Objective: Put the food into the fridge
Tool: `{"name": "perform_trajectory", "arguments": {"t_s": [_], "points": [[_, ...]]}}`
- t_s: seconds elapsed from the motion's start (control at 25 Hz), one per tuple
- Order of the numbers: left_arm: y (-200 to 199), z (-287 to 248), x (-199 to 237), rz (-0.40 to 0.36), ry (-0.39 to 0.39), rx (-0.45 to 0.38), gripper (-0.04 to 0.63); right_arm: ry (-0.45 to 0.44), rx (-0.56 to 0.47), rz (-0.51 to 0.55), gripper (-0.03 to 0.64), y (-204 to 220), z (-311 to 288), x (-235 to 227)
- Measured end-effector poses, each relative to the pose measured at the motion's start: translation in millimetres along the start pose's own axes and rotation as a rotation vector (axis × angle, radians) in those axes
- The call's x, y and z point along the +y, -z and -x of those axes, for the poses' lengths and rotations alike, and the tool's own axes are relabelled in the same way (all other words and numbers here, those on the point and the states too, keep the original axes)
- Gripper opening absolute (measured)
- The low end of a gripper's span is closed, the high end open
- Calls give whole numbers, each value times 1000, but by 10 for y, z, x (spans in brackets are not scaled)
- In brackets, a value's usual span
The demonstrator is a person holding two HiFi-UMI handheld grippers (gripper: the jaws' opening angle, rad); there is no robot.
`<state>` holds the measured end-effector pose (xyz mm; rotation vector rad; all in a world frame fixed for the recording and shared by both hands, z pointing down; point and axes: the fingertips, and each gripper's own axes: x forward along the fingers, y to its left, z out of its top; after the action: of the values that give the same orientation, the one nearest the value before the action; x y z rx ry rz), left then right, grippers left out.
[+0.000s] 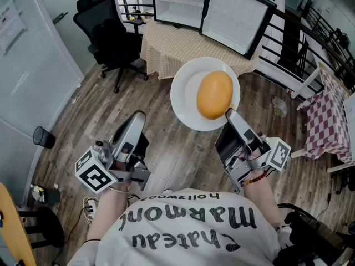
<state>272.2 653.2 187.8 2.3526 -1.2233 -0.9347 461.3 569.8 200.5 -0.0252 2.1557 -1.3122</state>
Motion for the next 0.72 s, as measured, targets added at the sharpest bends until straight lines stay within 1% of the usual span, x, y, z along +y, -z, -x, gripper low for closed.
{"name": "perform_trajectory", "arguments": {"t_s": [0.24,0.48,0.64,0.72], "points": [[-45,99,26,5,-8,-5,3,2,1,-4,28,92,-45,-10],[-164,196,77,-11,-5,-8,3,-12,-3,-14,29,182,-154,-38],[-287,324,184,-14,3,-5,3,-19,-15,-34,31,318,-305,-120],[-303,373,224,-19,9,9,3,-20,-23,-41,31,383,-365,-173]]}}
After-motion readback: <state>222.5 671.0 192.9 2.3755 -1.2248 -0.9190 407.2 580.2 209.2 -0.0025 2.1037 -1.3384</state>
